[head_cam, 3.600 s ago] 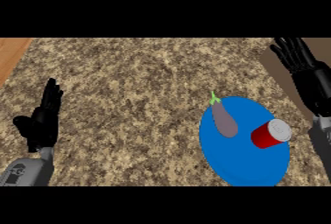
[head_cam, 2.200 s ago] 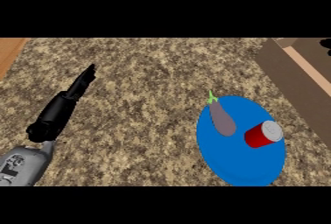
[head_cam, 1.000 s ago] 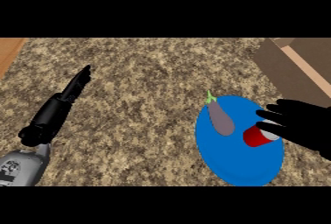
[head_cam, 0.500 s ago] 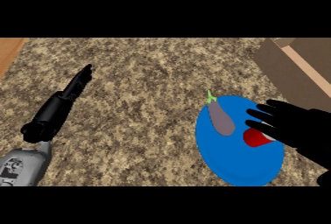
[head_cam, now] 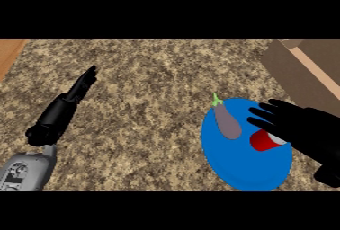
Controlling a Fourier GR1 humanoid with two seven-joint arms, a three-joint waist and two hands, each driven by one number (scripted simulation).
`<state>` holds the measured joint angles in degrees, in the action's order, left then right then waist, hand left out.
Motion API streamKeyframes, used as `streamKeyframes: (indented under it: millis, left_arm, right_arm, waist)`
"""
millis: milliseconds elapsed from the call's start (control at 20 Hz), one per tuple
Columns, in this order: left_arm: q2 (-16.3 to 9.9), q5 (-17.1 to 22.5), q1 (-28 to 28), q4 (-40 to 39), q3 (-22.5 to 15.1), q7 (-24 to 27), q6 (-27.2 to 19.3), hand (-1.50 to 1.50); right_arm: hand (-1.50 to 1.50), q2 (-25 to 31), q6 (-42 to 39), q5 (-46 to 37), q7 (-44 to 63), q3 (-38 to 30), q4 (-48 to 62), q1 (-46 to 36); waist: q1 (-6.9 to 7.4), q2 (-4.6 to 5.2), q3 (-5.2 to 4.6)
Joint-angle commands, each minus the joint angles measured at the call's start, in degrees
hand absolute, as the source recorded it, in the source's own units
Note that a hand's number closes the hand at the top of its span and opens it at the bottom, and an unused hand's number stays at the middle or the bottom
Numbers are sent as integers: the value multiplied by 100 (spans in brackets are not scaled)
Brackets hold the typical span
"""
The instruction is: Pick the can from the plate and place it in the cardboard box
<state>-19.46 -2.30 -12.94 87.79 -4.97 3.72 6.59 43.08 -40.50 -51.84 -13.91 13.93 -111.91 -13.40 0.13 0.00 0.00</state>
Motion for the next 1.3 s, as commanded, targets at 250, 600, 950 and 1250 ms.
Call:
streamKeyframes:
  millis: [250,600,950,1250]
  left_arm:
    - [160,-215,5,-118,242,208,276,0]
    - [307,-301,247,288,304,-163,334,0]
    - [254,-266,199,144,664,154,604,0]
    - [460,-414,-243,-249,531,-9,559,0]
  right_arm:
    - [-150,-511,230,-722,-626,145,799,-70]
    - [-150,-894,227,-1303,-455,76,1088,-343]
    - [-150,-926,633,-1616,-1073,-62,1444,12]
    - [150,-840,1359,-1670,-2051,62,2016,-365]
  waist:
    - [-4,1,0]
    - [10,-2,0]
    - [-6,-3,0]
    - [0,13,2]
